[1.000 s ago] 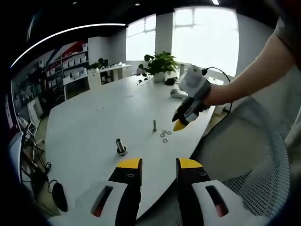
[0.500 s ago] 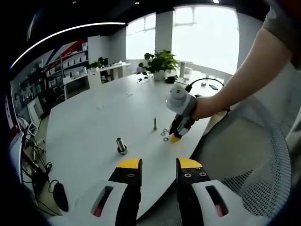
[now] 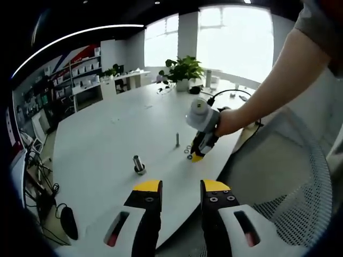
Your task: Place the washer onto the threaded stud by aligning its center hole with the stud, sliding it down to the base, and recovering from edge contact or off-axis alignment until the washer reaches the visible bottom stop.
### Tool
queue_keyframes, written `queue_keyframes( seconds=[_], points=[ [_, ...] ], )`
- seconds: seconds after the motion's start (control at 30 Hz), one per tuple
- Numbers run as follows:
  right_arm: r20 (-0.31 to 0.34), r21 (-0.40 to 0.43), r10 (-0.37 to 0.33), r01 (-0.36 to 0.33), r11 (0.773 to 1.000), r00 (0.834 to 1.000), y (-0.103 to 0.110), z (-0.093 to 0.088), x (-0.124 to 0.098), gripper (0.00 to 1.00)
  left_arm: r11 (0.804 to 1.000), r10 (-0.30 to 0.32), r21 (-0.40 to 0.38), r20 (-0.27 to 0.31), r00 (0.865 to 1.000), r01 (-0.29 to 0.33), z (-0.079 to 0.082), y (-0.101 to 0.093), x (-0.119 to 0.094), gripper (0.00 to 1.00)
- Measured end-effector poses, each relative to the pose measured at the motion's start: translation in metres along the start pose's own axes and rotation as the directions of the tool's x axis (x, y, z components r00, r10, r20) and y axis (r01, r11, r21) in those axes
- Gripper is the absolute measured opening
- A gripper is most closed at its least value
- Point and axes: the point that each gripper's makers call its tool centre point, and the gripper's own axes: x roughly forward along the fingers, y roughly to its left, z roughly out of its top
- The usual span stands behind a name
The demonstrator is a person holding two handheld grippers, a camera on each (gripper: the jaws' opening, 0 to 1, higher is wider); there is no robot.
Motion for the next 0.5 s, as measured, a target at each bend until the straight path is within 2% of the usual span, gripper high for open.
queue_keyframes(
  seconds=[0.03,0.13,0.23,0.3,0.4,0.47,0.5],
  points=[
    [-0.017,-0.021,-0.005,0.005,1.0,1.0,0.0005,-0.0004,0.0,0.25,1.0,-0.002,0.0,-0.002,1.0,0.002,-0.0004,-0.0003,0.0002,0.26],
    [-0.055,-0.015,0.002,-0.002,1.0,0.998,0.0018,0.0024,0.002,0.25,1.0,0.001,0.002,-0.004,1.0,-0.001,-0.0008,0.0002,0.0002,0.26],
    [-0.069,-0.035,0.011,-0.013,0.999,0.998,0.0011,0.004,0.0031,0.24,1.0,-0.005,-0.002,-0.01,1.0,0.004,-0.0022,-0.0003,0.0008,0.26],
    [-0.056,-0.108,0.031,-0.037,0.993,0.998,0.0059,0.0077,0.0032,0.24,1.0,-0.004,0.003,-0.012,1.0,0.004,-0.0024,-0.0004,0.0009,0.26],
    [-0.073,-0.122,0.034,-0.043,0.992,0.997,0.0063,0.0066,0.0042,0.21,1.0,0.0,-0.002,-0.004,1.0,0.0,-0.0014,0.0011,-0.0003,0.26],
    [-0.104,-0.135,0.045,-0.059,0.989,0.994,0.008,0.0072,0.0037,0.2,1.0,-0.001,-0.01,-0.004,1.0,0.001,-0.0015,0.0014,-0.0002,0.26],
    [-0.144,-0.181,0.048,-0.074,0.981,0.988,0.0081,0.005,0.0025,0.2,1.0,-0.002,-0.01,-0.006,1.0,0.002,-0.0019,0.0009,0.0001,0.26]
  ],
)
